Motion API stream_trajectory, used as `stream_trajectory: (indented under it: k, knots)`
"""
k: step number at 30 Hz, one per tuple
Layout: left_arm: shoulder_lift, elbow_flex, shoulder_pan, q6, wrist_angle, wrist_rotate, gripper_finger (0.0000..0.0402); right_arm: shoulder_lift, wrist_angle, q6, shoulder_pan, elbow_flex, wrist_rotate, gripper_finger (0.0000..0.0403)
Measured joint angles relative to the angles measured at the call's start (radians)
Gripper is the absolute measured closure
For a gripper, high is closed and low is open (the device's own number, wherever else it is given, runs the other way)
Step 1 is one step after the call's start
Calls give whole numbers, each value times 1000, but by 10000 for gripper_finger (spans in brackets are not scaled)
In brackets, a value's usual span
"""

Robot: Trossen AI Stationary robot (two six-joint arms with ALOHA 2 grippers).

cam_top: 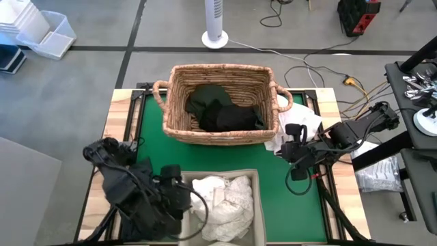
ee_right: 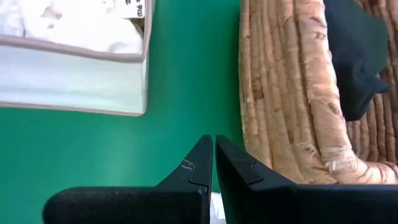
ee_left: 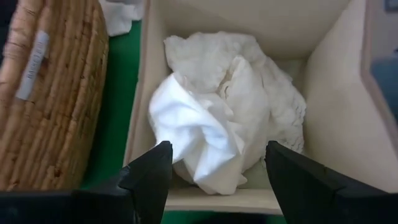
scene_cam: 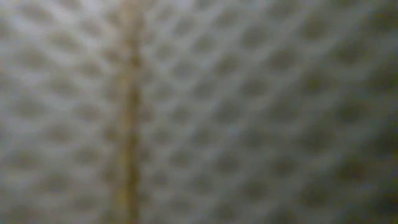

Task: Sort clothes
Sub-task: Put the black shorts into the brown basket

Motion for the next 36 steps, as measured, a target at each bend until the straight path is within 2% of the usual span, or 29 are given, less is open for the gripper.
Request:
stream_trajectory:
  k: [8,13,21,31,36]
  knots:
    - [-75,0,-23,60,0,-154,167,0,69,-1,0,0,61,390]
    - [-106,1,-34,143,0,-258,168,1,213,-40,0,0,61,390]
    - [-128,0,-34,227,0,-315,168,34,454,-109,0,2,42,390]
    - [-170,-2,-49,252,0,-319,168,190,451,-173,0,165,42,390]
    - [-173,-2,-76,251,0,-319,168,283,320,-220,0,285,40,390]
